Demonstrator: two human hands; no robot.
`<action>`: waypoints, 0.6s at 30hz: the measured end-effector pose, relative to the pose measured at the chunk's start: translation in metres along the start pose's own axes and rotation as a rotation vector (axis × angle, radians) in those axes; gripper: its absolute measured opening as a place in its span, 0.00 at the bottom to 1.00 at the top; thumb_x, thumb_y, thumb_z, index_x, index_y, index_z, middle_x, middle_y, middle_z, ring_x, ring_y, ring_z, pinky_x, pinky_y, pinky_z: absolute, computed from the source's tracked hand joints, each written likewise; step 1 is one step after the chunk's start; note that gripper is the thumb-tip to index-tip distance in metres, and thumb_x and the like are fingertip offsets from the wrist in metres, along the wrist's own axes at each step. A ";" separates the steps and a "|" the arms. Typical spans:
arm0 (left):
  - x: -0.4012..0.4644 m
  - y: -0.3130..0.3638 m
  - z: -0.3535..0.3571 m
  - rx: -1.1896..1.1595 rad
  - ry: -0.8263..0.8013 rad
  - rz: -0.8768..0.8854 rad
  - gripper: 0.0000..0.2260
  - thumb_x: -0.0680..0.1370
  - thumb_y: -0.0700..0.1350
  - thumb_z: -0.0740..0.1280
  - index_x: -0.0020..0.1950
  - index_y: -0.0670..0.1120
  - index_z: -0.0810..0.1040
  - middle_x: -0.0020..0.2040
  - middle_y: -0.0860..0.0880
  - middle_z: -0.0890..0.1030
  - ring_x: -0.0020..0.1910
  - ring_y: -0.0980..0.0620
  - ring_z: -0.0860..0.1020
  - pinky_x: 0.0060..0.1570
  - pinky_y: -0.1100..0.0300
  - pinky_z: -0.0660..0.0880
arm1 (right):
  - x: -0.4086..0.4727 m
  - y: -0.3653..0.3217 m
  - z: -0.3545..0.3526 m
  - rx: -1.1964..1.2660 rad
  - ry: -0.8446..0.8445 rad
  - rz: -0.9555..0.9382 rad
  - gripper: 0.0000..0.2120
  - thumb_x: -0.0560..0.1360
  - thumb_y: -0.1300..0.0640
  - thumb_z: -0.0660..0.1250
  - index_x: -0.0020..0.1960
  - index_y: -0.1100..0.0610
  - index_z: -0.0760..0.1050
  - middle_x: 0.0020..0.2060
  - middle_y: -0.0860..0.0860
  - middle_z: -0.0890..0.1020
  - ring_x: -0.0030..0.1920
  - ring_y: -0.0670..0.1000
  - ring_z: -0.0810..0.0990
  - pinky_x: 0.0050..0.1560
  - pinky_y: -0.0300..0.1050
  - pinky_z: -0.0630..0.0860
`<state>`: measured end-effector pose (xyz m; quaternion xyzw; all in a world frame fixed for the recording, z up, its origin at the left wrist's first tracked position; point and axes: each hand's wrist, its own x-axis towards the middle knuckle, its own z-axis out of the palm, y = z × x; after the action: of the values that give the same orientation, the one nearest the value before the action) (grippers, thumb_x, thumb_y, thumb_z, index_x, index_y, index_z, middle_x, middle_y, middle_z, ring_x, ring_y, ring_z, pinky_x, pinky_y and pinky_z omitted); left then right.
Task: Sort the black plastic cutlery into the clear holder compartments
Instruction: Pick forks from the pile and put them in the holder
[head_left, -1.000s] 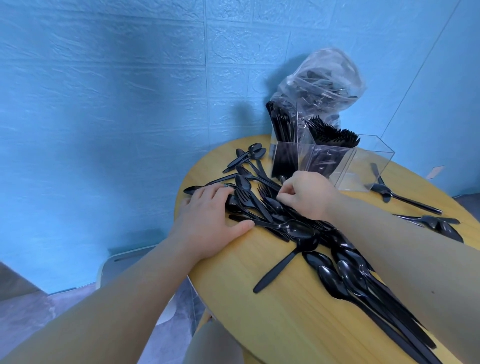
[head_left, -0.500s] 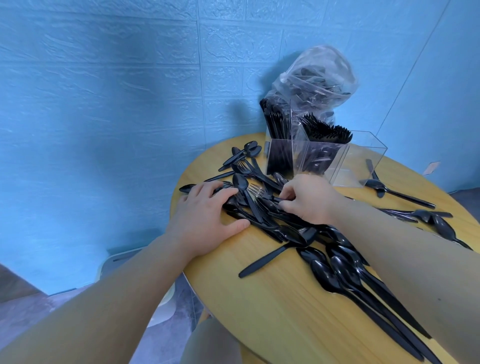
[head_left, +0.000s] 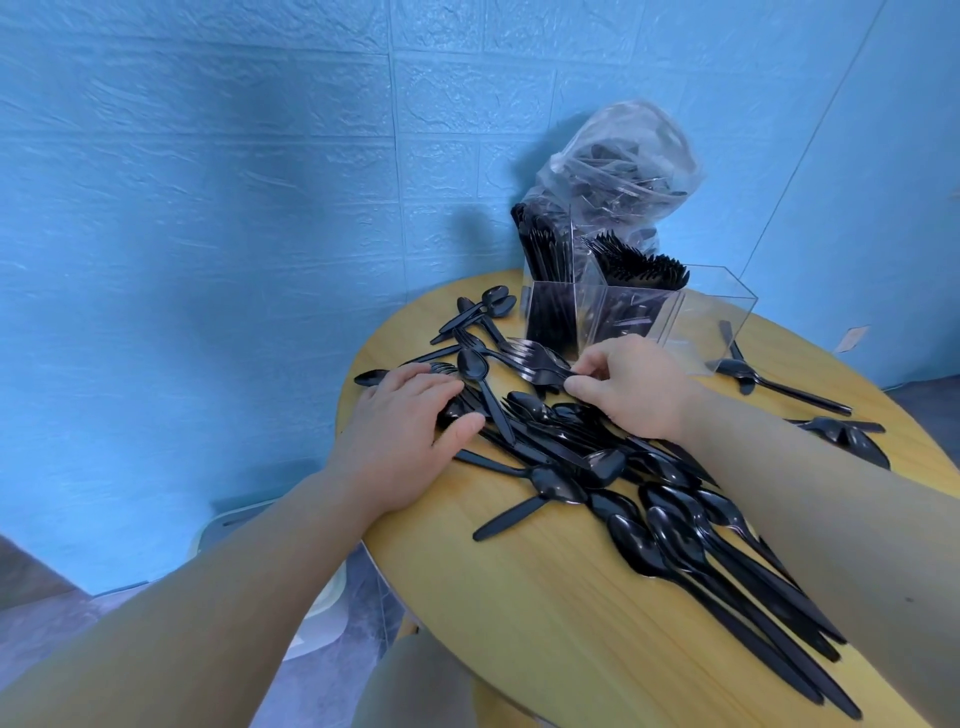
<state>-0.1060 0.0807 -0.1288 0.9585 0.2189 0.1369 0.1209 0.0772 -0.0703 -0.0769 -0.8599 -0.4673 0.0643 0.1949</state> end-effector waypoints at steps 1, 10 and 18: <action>0.000 -0.001 0.001 -0.012 0.022 0.004 0.30 0.77 0.65 0.45 0.72 0.53 0.67 0.70 0.57 0.69 0.73 0.55 0.57 0.71 0.50 0.59 | -0.001 0.000 0.000 0.005 -0.005 0.000 0.07 0.77 0.53 0.66 0.42 0.53 0.77 0.35 0.44 0.77 0.40 0.47 0.76 0.42 0.40 0.68; -0.005 -0.001 0.001 -0.054 0.216 0.092 0.18 0.80 0.51 0.55 0.61 0.47 0.79 0.58 0.51 0.80 0.63 0.50 0.72 0.63 0.54 0.66 | -0.017 -0.005 -0.003 0.150 0.128 -0.009 0.04 0.76 0.54 0.66 0.42 0.49 0.75 0.38 0.42 0.79 0.44 0.44 0.78 0.43 0.39 0.72; 0.006 0.029 -0.020 -0.200 0.312 -0.019 0.04 0.78 0.44 0.66 0.47 0.49 0.81 0.42 0.55 0.81 0.43 0.55 0.78 0.46 0.60 0.74 | -0.033 -0.008 -0.011 0.281 0.151 0.007 0.03 0.78 0.58 0.64 0.46 0.50 0.72 0.42 0.45 0.79 0.33 0.43 0.80 0.31 0.29 0.70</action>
<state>-0.0963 0.0615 -0.1006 0.9067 0.2295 0.3038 0.1814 0.0560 -0.0965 -0.0659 -0.8282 -0.4346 0.0650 0.3478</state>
